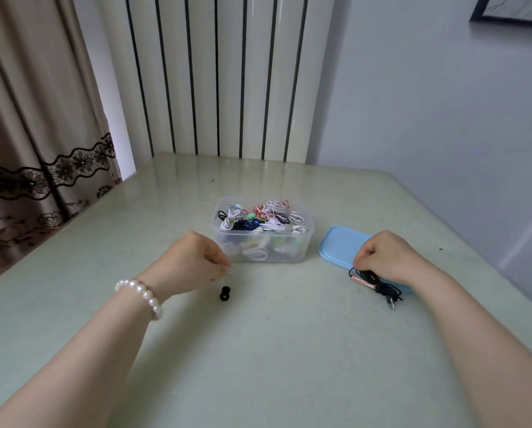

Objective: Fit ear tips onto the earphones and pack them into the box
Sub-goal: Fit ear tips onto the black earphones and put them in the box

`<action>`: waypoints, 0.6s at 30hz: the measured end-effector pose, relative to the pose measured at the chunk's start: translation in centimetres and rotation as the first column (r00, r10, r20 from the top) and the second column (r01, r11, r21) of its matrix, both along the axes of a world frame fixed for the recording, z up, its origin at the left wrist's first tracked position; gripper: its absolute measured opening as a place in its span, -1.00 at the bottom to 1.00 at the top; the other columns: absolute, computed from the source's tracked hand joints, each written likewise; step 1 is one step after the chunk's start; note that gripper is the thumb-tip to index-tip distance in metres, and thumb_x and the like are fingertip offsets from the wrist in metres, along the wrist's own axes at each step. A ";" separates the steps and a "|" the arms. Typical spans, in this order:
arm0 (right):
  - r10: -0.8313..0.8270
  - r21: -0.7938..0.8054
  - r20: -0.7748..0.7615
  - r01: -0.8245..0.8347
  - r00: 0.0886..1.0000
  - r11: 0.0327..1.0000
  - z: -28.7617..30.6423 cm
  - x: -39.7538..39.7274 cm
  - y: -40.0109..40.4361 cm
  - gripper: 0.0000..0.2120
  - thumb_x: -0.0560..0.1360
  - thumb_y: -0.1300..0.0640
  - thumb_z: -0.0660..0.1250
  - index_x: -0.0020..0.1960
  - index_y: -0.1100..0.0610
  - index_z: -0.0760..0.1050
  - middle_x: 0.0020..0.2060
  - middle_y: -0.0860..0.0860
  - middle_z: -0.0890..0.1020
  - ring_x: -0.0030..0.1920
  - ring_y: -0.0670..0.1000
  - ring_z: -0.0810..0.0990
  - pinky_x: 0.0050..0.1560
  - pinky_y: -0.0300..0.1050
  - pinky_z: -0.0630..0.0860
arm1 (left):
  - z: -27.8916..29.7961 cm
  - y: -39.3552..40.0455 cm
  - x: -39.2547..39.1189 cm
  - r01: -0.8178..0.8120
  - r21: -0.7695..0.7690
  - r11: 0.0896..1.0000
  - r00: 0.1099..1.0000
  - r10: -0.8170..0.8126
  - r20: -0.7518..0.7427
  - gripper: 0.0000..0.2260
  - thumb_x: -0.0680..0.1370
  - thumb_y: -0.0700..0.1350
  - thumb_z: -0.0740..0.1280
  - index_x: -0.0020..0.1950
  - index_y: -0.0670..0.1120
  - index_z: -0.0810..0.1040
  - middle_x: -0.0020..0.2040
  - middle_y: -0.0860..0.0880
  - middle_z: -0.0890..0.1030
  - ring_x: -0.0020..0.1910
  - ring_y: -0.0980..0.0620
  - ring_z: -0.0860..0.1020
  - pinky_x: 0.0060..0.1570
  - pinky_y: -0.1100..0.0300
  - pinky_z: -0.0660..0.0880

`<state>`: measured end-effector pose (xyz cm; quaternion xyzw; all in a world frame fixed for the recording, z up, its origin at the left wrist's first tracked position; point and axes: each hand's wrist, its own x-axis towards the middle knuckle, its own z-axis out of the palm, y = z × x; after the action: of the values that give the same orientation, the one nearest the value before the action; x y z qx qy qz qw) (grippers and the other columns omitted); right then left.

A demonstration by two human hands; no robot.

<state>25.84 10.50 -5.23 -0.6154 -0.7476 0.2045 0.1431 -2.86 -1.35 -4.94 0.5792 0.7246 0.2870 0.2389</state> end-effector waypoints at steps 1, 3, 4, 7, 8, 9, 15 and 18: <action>-0.013 0.028 -0.022 0.013 1.000 1.000 0.1 -0.2 -0.2 -0.92 0.35 0.29 0.36 -0.30 0.25 0.62 -0.25 0.09 0.68 -0.09 0.10 0.61 -0.10 -0.13 0.49 | 0.1 -0.1 -0.1 0.024 -0.033 0.999 1.000 -0.024 -0.003 -0.95 0.41 -0.14 0.46 -0.20 -0.11 0.67 -0.42 0.01 0.58 -0.50 0.17 0.44 -0.54 0.46 0.32; 0.023 0.047 -0.134 -0.017 0.991 0.999 0.9 -0.6 -0.9 -0.92 0.35 0.31 0.40 -0.32 0.22 0.62 -0.25 0.06 0.68 -0.11 0.06 0.62 -0.04 -0.13 0.49 | 0.2 -0.4 0.1 0.089 -0.101 0.991 0.995 -0.093 -0.034 -0.92 0.38 -0.09 0.48 -0.21 -0.08 0.66 -0.35 0.00 0.63 -0.50 0.22 0.47 -0.49 0.44 0.36; 0.068 0.042 -0.223 -0.060 0.972 0.997 1.5 -0.9 -1.4 -0.90 0.34 0.33 0.43 -0.33 0.19 0.62 -0.28 0.02 0.67 -0.16 0.01 0.62 -0.06 -0.18 0.51 | 0.1 -0.6 0.3 0.117 -0.133 0.984 0.990 -0.126 -0.058 -0.89 0.36 -0.06 0.49 -0.19 -0.06 0.66 -0.29 0.02 0.65 -0.46 0.22 0.50 -0.45 0.44 0.39; 0.200 0.014 -0.489 -0.221 0.849 0.975 2.6 -2.0 -3.3 -0.85 0.36 0.42 0.40 -0.28 0.20 0.60 -0.39 0.04 0.64 -0.37 -0.11 0.58 -0.24 -0.39 0.50 | -0.3 -0.7 1.1 0.126 -0.172 0.977 0.968 -0.159 -0.195 -0.86 0.35 -0.06 0.50 -0.12 0.01 0.63 -0.17 0.08 0.62 -0.29 0.18 0.52 -0.34 0.41 0.41; 0.227 -0.004 -0.553 -0.275 0.802 0.962 2.5 -2.5 -3.8 -0.85 0.37 0.43 0.37 -0.26 0.21 0.58 -0.44 0.04 0.62 -0.42 -0.11 0.58 -0.25 -0.36 0.50 | -0.5 -0.6 1.3 0.115 -0.160 0.980 0.962 -0.150 -0.229 -0.87 0.36 -0.09 0.48 -0.12 0.03 0.62 -0.18 0.09 0.60 -0.27 0.16 0.51 -0.34 0.41 0.40; 0.247 -0.023 -0.597 -0.324 0.763 0.946 2.2 -3.1 -4.2 -0.84 0.39 0.44 0.34 -0.24 0.22 0.56 -0.47 0.03 0.61 -0.44 -0.09 0.58 -0.24 -0.31 0.50 | -0.6 -0.6 1.5 0.105 -0.146 0.984 0.961 -0.139 -0.240 -0.88 0.38 -0.11 0.47 -0.12 0.03 0.62 -0.22 0.11 0.59 -0.26 0.15 0.52 -0.35 0.43 0.39; 0.280 -0.046 -0.645 -0.402 0.711 0.914 -0.2 -6.1 -5.5 -0.82 0.48 0.41 0.24 -0.15 0.14 0.45 -0.43 0.00 0.62 -0.51 -0.04 0.55 -0.43 -0.28 0.36 | -0.7 -0.7 2.1 0.107 -0.101 0.989 0.959 -0.130 -0.251 -0.90 0.42 -0.22 0.39 -0.12 -0.04 0.64 -0.30 0.13 0.55 -0.14 0.09 0.59 -0.16 0.30 0.51; 0.297 -0.027 -0.641 -0.408 0.708 0.913 -0.5 -6.6 -5.9 -0.77 0.49 0.41 0.22 -0.01 0.10 0.40 -0.37 0.06 0.62 -0.51 -0.04 0.50 -0.39 -0.30 0.37 | -0.7 -0.8 2.3 0.131 -0.095 0.987 0.953 -0.152 -0.261 -0.84 0.41 -0.23 0.40 -0.03 -0.06 0.64 -0.23 0.08 0.58 -0.11 0.07 0.59 -0.09 0.28 0.52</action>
<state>19.24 4.56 -5.71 -0.3673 -0.7415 0.4817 0.2885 -0.58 -2.15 -5.63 0.6535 0.7173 0.1604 0.1810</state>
